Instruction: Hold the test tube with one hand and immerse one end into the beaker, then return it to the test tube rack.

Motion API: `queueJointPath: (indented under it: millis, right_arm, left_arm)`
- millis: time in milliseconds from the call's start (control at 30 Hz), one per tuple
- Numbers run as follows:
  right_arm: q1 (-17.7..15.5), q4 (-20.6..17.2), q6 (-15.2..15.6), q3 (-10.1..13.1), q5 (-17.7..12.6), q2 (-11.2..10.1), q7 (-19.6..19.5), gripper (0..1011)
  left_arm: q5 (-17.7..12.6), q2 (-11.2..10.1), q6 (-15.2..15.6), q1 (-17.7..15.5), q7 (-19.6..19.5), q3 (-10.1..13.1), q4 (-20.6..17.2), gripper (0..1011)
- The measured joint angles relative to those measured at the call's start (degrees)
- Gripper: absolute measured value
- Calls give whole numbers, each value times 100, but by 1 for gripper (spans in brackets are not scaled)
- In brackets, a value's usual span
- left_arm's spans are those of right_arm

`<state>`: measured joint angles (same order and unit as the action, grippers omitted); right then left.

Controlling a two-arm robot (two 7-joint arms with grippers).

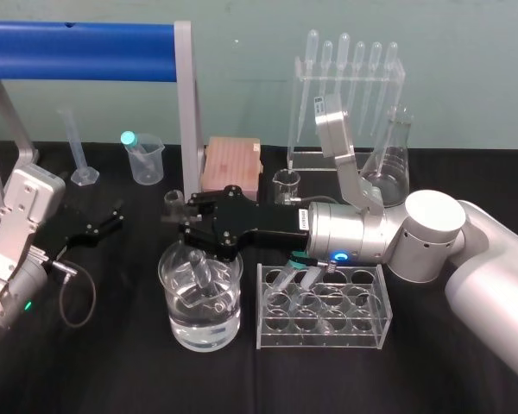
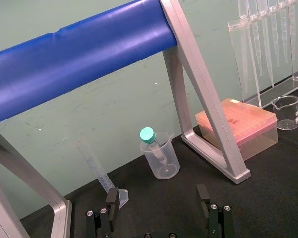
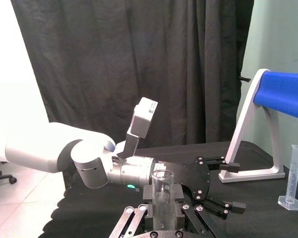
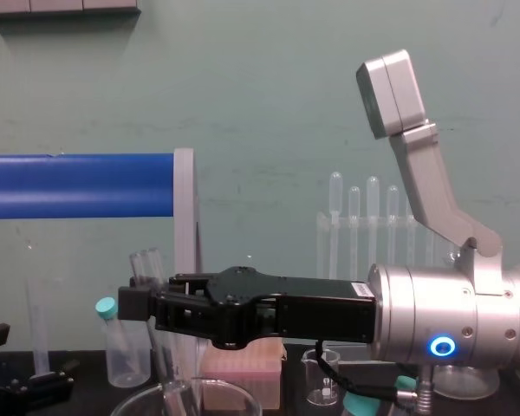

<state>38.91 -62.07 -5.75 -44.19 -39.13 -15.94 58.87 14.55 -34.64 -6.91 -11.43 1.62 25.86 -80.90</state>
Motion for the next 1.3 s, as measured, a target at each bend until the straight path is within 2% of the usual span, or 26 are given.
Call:
queueJointPath:
  millis: [1300]
  right_arm:
    - [0, 0, 0, 0, 0, 0, 0, 227]
  left_arm:
    - [0, 0, 0, 0, 0, 0, 0, 1000]
